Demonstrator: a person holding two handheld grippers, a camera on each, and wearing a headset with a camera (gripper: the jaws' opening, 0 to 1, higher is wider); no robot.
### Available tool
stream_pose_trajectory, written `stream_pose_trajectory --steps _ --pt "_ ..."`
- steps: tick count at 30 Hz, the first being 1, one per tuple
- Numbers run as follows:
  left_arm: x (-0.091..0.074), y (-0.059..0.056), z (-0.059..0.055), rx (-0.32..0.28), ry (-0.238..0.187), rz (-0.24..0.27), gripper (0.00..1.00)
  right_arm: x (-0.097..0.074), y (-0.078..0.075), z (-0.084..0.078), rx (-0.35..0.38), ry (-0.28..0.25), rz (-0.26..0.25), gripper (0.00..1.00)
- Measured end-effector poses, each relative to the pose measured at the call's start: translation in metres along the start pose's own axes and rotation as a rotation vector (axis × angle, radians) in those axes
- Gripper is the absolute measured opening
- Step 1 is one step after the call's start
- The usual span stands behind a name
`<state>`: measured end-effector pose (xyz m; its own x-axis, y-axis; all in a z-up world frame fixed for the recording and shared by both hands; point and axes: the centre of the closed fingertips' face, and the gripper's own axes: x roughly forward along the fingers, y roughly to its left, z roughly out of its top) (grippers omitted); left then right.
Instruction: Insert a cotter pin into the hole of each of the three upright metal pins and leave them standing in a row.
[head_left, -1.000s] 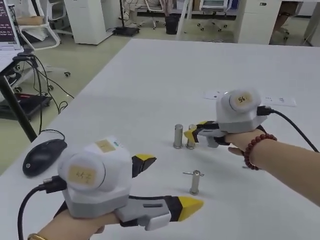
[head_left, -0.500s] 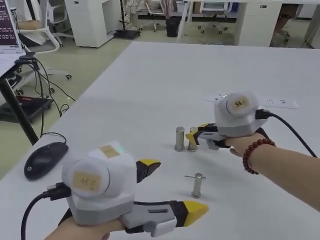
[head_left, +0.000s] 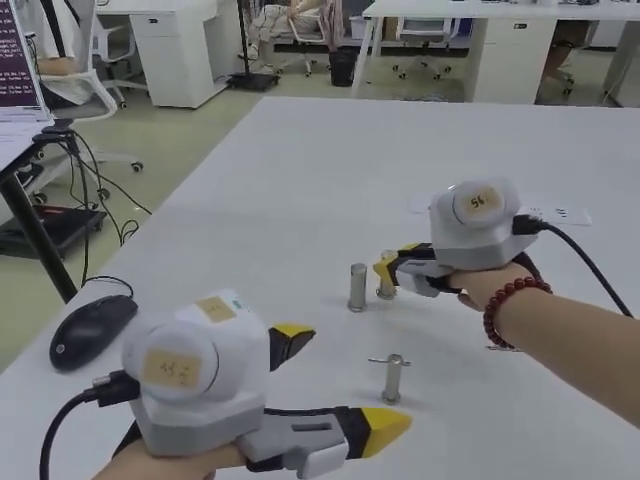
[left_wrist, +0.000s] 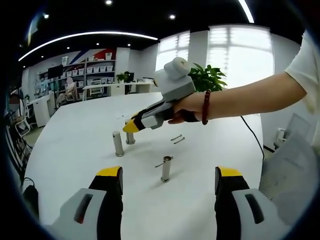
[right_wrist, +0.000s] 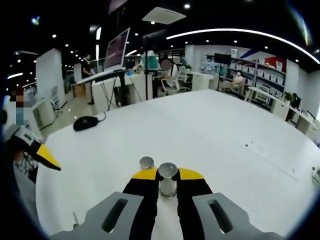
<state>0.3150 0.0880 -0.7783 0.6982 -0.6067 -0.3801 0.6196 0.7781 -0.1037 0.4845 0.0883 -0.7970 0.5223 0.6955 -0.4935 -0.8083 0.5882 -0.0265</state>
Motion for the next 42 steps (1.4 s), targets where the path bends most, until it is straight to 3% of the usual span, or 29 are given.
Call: stream_pose_trajectory --steps 17,27,42 --pt "-0.001 -0.008 -0.004 0.000 0.018 -0.008 0.78 -0.053 -0.002 -0.010 0.046 0.009 -0.046 0.13" --pt "0.004 -0.011 -0.002 0.001 0.014 -0.018 0.77 -0.080 -0.006 -0.024 0.064 0.019 -0.079 0.13" --pt "0.005 -0.022 -0.001 0.027 0.014 -0.042 0.76 -0.111 0.011 -0.055 0.100 0.057 -0.109 0.13"
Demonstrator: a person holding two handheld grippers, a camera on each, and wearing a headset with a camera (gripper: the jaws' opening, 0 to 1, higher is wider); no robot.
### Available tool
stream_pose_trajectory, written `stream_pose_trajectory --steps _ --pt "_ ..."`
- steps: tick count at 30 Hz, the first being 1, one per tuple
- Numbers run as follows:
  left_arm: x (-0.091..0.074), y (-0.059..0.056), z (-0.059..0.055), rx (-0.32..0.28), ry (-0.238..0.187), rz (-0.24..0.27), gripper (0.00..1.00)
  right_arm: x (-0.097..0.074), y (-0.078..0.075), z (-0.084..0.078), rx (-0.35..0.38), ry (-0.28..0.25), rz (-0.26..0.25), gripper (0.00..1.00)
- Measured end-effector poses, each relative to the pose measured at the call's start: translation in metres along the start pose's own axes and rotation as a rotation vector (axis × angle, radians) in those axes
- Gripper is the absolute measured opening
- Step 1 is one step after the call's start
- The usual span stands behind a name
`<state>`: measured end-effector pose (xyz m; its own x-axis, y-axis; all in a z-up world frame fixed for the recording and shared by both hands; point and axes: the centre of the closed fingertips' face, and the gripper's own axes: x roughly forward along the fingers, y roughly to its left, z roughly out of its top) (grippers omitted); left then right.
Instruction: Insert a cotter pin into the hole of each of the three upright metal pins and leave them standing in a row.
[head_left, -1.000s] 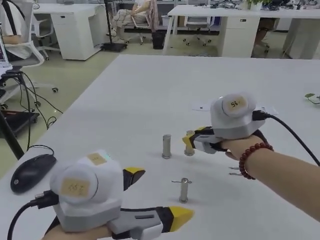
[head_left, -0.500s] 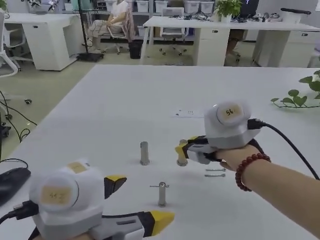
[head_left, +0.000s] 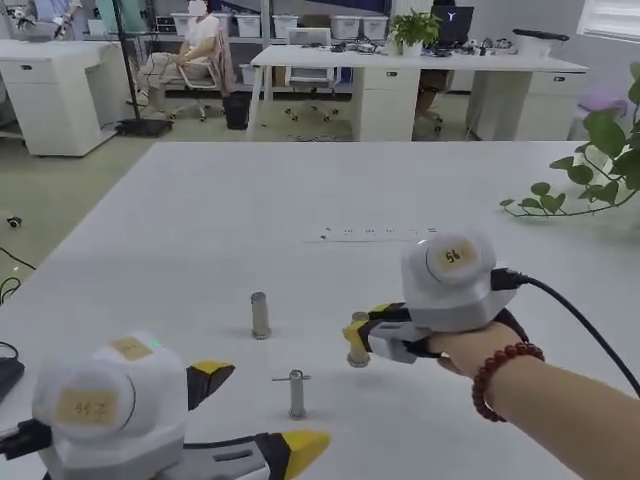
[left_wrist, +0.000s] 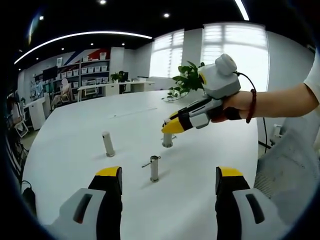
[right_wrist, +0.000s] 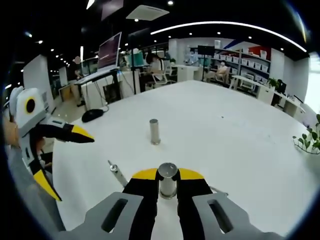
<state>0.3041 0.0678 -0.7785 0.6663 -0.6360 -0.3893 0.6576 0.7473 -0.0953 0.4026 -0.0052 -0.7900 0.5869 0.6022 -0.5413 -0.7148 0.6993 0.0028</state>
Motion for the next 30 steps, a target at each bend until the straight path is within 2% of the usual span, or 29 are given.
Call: stream_pose_trajectory --steps 11,21,30 --pt "-0.001 -0.007 -0.001 0.016 0.003 -0.013 0.75 -0.012 0.011 -0.019 0.023 0.013 -0.010 0.13" --pt "-0.003 -0.007 -0.002 0.016 0.006 -0.007 0.74 -0.014 0.018 -0.029 0.021 0.020 -0.006 0.14" --pt "-0.003 -0.006 -0.002 0.015 0.009 -0.004 0.74 -0.008 0.024 -0.042 0.024 0.036 0.003 0.14"
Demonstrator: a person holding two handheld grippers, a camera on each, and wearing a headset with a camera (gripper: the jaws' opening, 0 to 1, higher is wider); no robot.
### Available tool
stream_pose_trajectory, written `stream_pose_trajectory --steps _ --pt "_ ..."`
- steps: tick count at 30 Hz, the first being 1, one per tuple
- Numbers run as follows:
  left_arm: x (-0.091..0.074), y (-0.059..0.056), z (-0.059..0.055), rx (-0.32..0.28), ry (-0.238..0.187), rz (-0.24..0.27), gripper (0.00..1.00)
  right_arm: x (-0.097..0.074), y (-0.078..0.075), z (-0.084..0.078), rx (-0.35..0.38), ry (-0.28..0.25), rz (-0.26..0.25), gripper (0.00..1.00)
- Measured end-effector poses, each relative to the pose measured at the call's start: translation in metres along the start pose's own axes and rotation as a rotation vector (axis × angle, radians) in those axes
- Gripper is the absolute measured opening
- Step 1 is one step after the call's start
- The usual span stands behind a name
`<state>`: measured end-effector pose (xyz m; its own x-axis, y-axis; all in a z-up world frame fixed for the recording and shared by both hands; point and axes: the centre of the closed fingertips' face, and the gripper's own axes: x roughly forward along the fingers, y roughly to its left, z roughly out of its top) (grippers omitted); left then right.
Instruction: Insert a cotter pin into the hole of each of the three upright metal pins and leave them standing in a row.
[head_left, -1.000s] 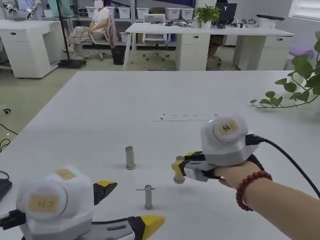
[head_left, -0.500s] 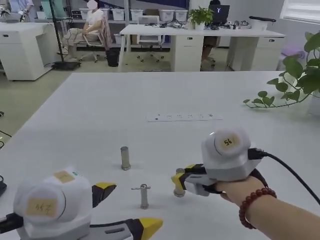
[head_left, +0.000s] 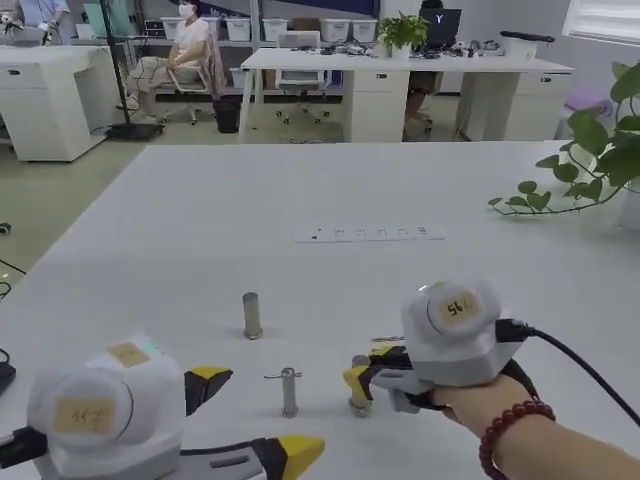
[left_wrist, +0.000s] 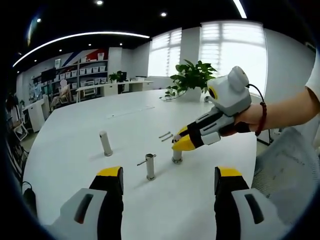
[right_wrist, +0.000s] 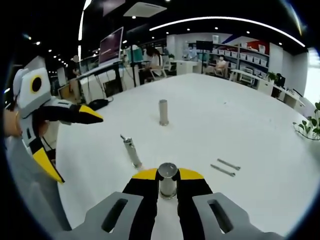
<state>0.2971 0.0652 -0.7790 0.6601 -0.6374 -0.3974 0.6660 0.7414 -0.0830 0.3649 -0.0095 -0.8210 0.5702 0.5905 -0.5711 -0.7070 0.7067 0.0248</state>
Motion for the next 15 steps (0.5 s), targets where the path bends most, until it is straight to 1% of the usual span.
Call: stream_pose_trajectory --steps 2,6,11,15 --pt "-0.0001 0.0000 -0.0005 0.000 0.002 0.001 0.74 0.0005 -0.0003 -0.0013 0.003 0.006 -0.003 0.14" --pt "-0.0001 -0.0003 -0.0012 -0.001 0.002 0.001 0.73 0.0019 -0.0009 -0.0011 0.006 0.001 -0.002 0.14" --pt "0.0005 -0.0016 -0.0015 0.015 -0.002 -0.002 0.73 0.0038 -0.0025 -0.0004 0.007 -0.010 -0.004 0.14" --pt "0.0010 -0.0028 -0.0021 0.025 0.003 -0.005 0.74 0.0047 -0.0025 0.0000 0.001 -0.012 -0.003 0.14"
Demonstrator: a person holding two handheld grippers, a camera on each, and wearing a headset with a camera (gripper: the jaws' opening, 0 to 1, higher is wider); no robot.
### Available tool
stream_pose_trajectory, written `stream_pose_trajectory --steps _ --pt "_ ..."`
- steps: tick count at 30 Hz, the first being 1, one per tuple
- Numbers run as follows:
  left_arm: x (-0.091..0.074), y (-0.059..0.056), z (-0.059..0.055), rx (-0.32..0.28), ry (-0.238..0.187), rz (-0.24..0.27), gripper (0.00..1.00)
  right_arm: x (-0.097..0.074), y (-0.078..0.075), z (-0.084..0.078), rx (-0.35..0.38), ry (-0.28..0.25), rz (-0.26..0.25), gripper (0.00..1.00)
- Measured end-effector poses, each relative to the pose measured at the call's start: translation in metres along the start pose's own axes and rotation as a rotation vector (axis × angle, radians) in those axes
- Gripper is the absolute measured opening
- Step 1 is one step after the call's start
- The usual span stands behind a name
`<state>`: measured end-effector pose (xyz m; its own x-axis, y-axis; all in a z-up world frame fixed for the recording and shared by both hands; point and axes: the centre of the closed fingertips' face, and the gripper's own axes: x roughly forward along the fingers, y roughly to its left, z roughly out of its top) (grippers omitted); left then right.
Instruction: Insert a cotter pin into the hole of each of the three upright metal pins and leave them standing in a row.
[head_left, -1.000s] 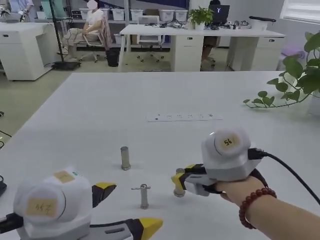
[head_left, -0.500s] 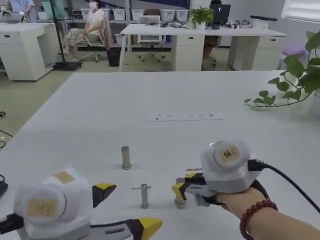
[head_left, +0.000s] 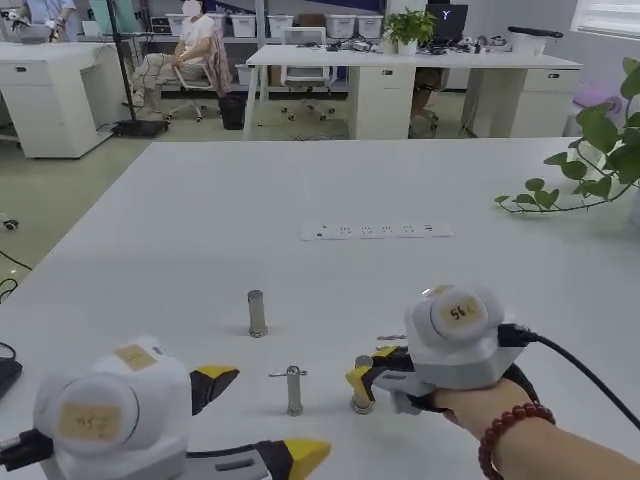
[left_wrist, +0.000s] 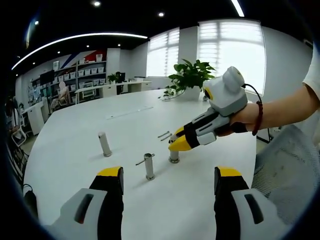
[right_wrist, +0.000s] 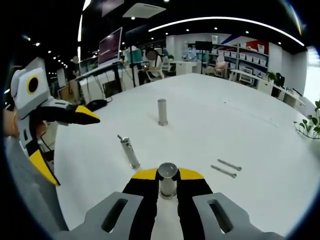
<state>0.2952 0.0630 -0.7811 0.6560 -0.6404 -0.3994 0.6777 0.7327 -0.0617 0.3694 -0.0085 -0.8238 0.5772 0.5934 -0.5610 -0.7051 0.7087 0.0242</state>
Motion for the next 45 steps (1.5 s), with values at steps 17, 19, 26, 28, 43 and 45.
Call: stream_pose_trajectory --steps 17,19,26,28,43,45 --pt "0.000 -0.003 -0.002 0.002 0.005 -0.003 0.74 0.000 0.002 -0.001 0.065 -0.025 -0.009 0.16" --pt "0.000 -0.002 -0.002 0.002 0.005 -0.002 0.74 0.000 0.003 -0.001 0.067 -0.028 0.000 0.18" --pt "0.001 -0.002 -0.001 0.000 0.004 0.001 0.75 -0.003 0.007 0.003 0.046 -0.033 0.027 0.27" --pt "0.000 -0.002 -0.002 0.000 0.004 0.001 0.76 -0.005 0.007 0.005 0.037 -0.037 0.031 0.29" --pt "-0.001 0.001 -0.001 -0.013 -0.002 0.015 0.78 -0.026 0.009 0.028 0.069 -0.112 0.128 0.36" --pt "-0.001 0.001 -0.001 -0.013 -0.001 0.016 0.78 -0.029 0.008 0.035 0.125 -0.135 0.145 0.35"
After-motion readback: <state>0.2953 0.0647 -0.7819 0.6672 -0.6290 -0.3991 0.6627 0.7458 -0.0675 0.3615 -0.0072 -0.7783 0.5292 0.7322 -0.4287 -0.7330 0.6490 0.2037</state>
